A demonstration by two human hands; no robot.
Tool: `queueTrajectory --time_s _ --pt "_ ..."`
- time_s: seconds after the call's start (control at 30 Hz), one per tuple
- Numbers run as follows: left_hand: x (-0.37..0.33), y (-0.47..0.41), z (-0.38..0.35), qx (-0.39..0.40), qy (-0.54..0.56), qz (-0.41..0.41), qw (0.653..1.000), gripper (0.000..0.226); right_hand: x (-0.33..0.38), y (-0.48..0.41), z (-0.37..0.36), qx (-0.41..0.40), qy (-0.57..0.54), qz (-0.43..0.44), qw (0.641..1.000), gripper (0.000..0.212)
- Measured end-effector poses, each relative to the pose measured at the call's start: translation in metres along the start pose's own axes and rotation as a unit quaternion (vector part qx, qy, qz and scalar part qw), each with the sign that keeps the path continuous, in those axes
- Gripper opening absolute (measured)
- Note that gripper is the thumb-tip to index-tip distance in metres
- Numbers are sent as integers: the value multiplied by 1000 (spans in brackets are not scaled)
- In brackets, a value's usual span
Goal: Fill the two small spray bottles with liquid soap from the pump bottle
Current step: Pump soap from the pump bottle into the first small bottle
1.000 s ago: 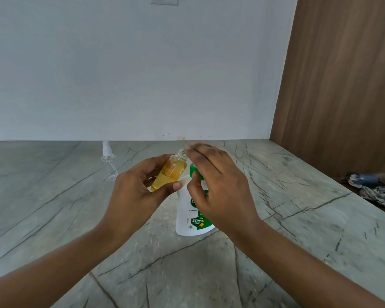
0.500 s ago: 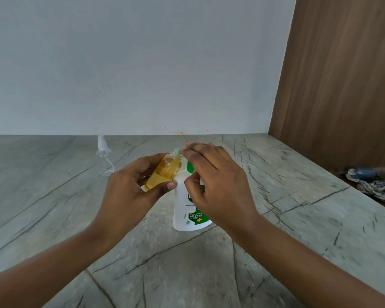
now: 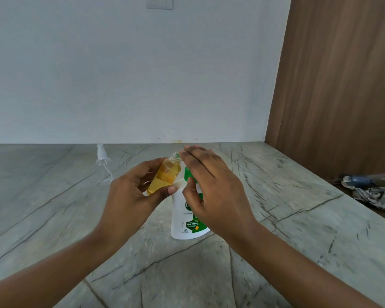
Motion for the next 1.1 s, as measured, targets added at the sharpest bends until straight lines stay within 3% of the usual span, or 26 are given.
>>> queueTrajectory --time_s 1.1 --pt "10 5 -1 -20 60 30 998 45 0 2 -4 2 2 19 1000 48"
Point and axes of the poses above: each hand's wrist, its own y-axis away from the middle knuckle, its own z-axis out of the back of the hand, x = y × z, the point moved 8 cm from there along -y, towards the middle knuckle, and after that the axes turned 15 degrees about -z, right-handed, at the moved point
